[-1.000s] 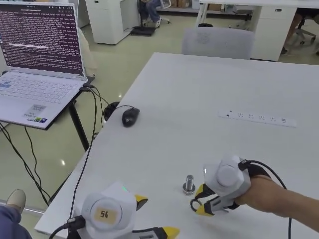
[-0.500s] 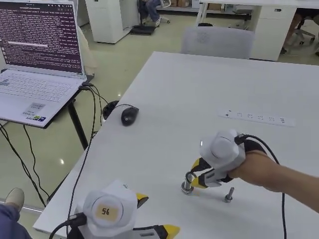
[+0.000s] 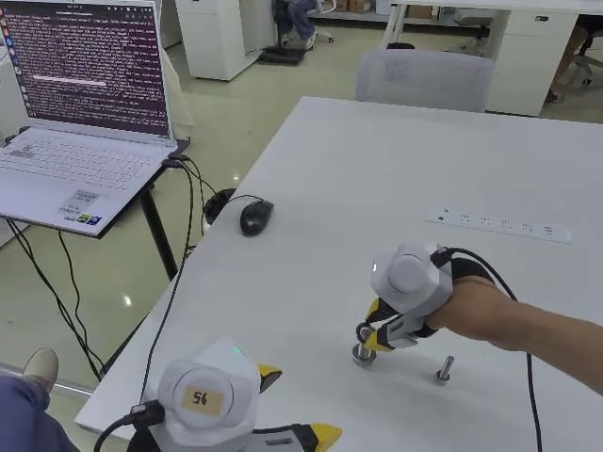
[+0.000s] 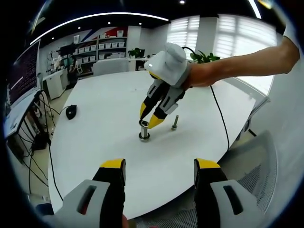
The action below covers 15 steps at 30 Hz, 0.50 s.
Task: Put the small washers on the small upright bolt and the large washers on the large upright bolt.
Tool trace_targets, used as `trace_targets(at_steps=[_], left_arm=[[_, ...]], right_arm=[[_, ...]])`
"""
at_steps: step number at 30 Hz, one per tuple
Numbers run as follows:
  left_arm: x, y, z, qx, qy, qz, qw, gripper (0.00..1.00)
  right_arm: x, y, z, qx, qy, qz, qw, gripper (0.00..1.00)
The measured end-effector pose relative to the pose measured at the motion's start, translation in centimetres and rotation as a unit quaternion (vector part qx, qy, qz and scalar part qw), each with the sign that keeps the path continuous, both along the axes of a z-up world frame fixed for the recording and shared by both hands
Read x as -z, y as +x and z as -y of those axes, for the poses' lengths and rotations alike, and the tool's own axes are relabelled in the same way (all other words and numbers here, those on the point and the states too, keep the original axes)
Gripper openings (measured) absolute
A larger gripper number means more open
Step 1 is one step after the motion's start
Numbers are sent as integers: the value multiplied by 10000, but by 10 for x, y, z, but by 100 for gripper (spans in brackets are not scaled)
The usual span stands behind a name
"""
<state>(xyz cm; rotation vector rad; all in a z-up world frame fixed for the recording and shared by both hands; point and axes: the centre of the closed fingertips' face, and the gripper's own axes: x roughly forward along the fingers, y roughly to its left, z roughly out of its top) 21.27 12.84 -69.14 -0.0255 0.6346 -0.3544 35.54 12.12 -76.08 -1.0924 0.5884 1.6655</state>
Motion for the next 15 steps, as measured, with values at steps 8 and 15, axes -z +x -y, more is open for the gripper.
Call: trace_targets(at_steps=[8,15], left_arm=[[1,0,1,9,-14,-11,10000,57],[2,-1,0,-2,-29,-16,10000,57]], right_arm=[[10,4,-1,53,-146,-75,9999,23],[24,2,-2,39,-338,-45,9994,23]])
